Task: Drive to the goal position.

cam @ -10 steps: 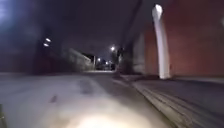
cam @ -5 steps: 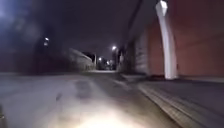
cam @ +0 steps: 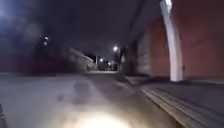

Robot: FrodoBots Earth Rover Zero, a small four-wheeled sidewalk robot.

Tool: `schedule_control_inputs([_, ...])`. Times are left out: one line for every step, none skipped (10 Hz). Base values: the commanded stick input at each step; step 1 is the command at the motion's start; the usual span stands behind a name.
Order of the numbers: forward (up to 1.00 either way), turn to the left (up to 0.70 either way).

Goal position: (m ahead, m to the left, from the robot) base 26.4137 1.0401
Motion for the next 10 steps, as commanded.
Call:
schedule_control_inputs([0.7,0.0])
schedule_control_inputs([0.7,0.0])
schedule_control_inputs([0.7,0.0])
schedule_control_inputs([0.7,0.0])
schedule_control_inputs([0.7,0.0])
schedule_control_inputs([0.7,0.0])
schedule_control_inputs([0.7,0.0])
schedule_control_inputs([0.7,0.0])
schedule_control_inputs([0.7,0.0])
schedule_control_inputs([0.7,0.0])
